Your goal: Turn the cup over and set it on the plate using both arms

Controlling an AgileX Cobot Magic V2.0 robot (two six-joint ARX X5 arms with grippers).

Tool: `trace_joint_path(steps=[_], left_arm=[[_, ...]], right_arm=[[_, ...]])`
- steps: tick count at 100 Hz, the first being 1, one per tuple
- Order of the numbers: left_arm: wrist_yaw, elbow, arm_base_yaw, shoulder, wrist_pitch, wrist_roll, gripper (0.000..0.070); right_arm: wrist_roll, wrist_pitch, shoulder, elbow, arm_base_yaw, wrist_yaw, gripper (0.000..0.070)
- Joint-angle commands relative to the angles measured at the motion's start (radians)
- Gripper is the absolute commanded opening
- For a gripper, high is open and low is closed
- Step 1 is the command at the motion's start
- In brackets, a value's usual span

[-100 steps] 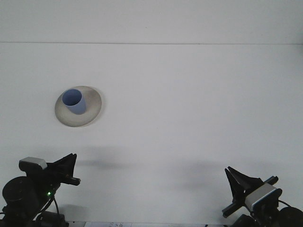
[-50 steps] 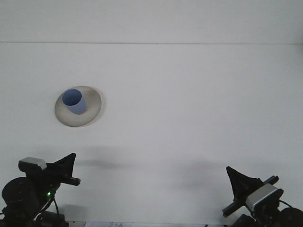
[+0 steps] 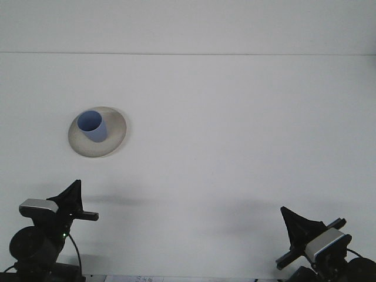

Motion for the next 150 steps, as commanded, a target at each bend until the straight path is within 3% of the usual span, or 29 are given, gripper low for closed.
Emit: trace_joint_path(steps=[1,8,33,137,150], left_arm=[[-0.084,-0.09,0.015,-0.023,0.107,0.047,0.0015],[-0.122,-0.179,0.038,-0.053,0.173,0.05,0.0015],[-0.123,-0.352,0.071,-0.148,0.201,0.08,0.0015],[-0.119,-0.367,0.071,-0.148,0.246,0.08,0.0015],[-0.119,-0.367,0.071,-0.148,0.246,0.08,0.0015]], right_arm=[[0.003,0.01,0.001,0.005,0.008,0.0,0.0006],[0.003,0.01,0.001,0.005,0.008,0.0,0.0006],[0.003,0.01,0.001,0.005,0.008,0.0,0.0006],[0.003,0.011,0.001,0.005,0.008,0.0,0.0006],[-0.051,0.042,0.001,-0.014,-0.074,0.003,0.0006]])
